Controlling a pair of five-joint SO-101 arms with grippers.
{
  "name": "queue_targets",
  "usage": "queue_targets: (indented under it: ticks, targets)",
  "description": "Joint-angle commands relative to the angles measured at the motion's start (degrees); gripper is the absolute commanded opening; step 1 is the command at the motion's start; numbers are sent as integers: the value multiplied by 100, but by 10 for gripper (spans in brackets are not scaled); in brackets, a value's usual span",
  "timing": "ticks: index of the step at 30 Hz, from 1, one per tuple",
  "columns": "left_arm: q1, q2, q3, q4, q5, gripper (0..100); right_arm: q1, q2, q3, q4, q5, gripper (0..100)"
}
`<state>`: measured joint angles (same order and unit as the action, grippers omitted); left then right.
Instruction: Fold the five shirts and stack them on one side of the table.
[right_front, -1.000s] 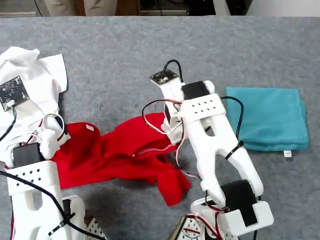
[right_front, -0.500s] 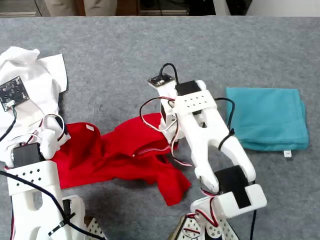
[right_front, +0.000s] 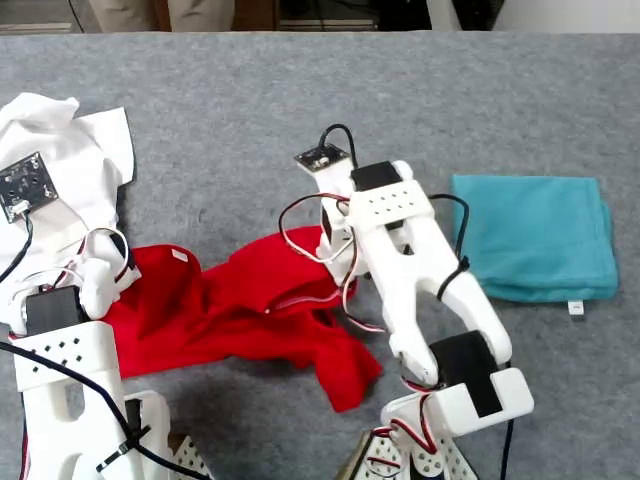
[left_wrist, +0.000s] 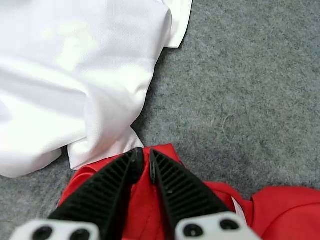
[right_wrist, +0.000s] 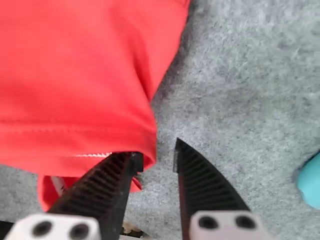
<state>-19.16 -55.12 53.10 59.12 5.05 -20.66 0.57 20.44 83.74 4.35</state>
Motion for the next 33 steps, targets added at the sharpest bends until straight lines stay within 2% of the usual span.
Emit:
queue_targets:
  ticks: [1, 16, 28, 33]
  targets:
    - [44, -110, -62, -88, -18, 19, -110, -22, -13, -35, -9, 103]
    - [35, -119, -79, -79, -26, 19, -101, -22, 136, -229, -9, 100]
    - [35, -119, -79, -105, -26, 19, -75, -75, 303, -360, -9, 5]
    - [35, -119, -167, -79, -26, 19, -66, -84, 295, -343, -9, 4]
